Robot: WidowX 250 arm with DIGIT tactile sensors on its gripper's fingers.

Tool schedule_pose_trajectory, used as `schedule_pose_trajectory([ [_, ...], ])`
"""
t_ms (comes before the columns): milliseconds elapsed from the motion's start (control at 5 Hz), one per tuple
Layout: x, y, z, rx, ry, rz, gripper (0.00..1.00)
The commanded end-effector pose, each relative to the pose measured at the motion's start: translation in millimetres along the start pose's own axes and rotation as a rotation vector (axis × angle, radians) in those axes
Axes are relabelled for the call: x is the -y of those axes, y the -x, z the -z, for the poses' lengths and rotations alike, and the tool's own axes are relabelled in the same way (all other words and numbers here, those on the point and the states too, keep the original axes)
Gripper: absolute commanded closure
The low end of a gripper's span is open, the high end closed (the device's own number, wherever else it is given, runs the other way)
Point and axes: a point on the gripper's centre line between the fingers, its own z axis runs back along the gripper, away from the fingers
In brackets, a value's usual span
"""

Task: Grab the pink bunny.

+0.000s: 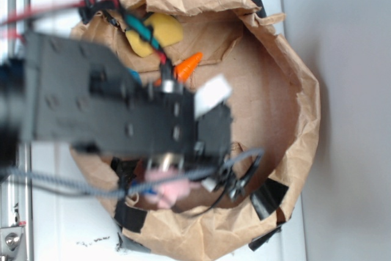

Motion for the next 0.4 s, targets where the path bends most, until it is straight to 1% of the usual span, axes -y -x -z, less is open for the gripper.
schedule_pose_trajectory([
  [0, -26, -42, -82, 0.166, 0.086, 0.015, 1.00],
  [200, -33, -45, -99, 0.204, 0.076, 0.028, 1.00],
])
